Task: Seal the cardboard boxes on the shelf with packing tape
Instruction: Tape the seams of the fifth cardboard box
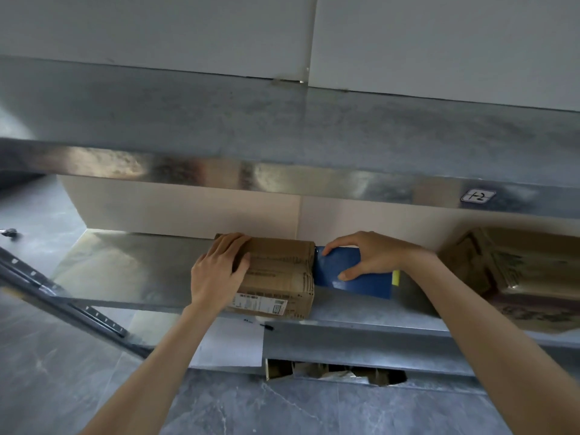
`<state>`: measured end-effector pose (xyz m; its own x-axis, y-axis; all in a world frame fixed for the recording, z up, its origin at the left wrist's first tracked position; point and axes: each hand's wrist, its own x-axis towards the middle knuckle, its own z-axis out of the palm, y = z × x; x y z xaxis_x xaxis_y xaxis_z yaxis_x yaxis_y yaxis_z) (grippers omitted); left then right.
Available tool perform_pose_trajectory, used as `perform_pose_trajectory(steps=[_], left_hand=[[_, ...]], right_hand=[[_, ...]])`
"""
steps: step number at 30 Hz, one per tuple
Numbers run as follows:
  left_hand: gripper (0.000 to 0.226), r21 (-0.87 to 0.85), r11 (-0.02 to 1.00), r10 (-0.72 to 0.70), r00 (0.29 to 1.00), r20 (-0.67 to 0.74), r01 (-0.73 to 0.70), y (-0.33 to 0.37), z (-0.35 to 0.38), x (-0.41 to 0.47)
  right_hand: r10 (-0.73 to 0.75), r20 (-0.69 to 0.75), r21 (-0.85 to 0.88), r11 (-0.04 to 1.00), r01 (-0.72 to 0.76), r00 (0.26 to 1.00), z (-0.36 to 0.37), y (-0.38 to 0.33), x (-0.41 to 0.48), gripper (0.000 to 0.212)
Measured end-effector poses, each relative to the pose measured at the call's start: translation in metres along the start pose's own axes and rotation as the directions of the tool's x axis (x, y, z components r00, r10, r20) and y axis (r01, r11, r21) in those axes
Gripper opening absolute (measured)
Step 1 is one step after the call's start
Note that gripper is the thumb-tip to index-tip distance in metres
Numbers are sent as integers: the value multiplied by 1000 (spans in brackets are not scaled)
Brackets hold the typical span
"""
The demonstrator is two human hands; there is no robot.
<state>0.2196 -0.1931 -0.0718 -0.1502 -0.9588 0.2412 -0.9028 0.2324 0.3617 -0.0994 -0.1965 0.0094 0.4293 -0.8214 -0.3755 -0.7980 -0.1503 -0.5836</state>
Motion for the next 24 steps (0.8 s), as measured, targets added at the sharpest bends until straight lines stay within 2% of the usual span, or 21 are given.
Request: perform_pose_trajectory(steps=[8,12,16,21,24], left_hand=[[58,-13,1000,19,1000,-7,-19,1,2,0],[56,-12,1000,20,1000,5,-20,-1,3,-1],[44,-19,1000,23,1000,-7,-23,0,6,0],[59,-9,1000,16,1000,-6,-16,0,5,1],[61,-17,1000,6,1000,-18,-7,0,6,0]], right_hand=[[129,-141,-154,976,-151,982,26,-9,2,54],[231,-280,-62,964,-258,932,54,5,1,58],[312,-319,65,949,-308,895,82,24,5,65],[380,-388,68,920,-385,840,108,37,25,68],[399,-378,71,912,-403,835,118,42,34,68]])
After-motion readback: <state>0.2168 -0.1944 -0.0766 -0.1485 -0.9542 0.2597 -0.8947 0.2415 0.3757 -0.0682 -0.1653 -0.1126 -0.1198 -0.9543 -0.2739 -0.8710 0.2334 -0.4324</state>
